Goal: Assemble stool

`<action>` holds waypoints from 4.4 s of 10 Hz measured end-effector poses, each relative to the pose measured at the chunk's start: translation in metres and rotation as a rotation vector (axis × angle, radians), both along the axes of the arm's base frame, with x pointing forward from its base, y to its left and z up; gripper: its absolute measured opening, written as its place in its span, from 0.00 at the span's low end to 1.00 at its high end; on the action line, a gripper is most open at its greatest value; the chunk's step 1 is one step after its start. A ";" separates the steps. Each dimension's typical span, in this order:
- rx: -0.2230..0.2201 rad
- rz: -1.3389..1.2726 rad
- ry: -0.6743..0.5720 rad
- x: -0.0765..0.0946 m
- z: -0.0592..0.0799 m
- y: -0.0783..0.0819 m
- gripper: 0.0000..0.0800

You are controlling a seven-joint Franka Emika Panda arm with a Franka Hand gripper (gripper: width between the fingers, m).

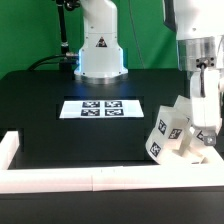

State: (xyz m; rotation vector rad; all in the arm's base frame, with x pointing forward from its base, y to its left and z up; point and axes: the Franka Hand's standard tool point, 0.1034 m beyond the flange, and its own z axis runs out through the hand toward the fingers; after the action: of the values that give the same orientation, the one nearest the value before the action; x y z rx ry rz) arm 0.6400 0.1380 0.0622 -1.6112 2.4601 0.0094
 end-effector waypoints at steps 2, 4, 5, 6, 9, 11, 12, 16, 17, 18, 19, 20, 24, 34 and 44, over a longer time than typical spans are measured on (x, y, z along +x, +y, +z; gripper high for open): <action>-0.008 0.047 -0.006 0.000 0.000 0.000 0.80; -0.009 0.212 -0.024 0.003 0.022 0.002 0.81; -0.019 0.312 -0.042 0.005 0.031 0.002 0.81; -0.027 0.399 -0.066 0.008 0.042 0.002 0.81; -0.067 0.531 -0.112 0.013 0.051 0.005 0.81; -0.099 0.693 -0.132 0.013 0.051 0.004 0.81; -0.119 0.932 -0.085 0.009 0.054 0.007 0.81; -0.223 1.363 -0.157 0.020 0.064 -0.002 0.81; -0.232 1.406 -0.161 0.021 0.064 -0.003 0.81; -0.249 1.493 -0.169 0.021 0.064 -0.004 0.81; -0.272 1.621 -0.166 0.019 0.063 -0.007 0.81; -0.290 1.846 -0.138 0.013 0.058 -0.011 0.81; -0.336 2.171 -0.132 0.014 0.060 -0.021 0.81; -0.534 2.924 -0.103 -0.007 0.033 -0.038 0.81; -0.530 2.969 -0.076 -0.020 0.015 -0.039 0.81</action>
Offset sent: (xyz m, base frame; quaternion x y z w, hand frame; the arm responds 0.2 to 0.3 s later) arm -0.0099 0.0185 0.0387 -0.0547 -0.0723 -0.1033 0.9905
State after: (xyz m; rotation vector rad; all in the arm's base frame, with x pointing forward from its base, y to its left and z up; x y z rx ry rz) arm 0.6204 0.0989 0.0768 -2.8625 -1.5992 -0.2005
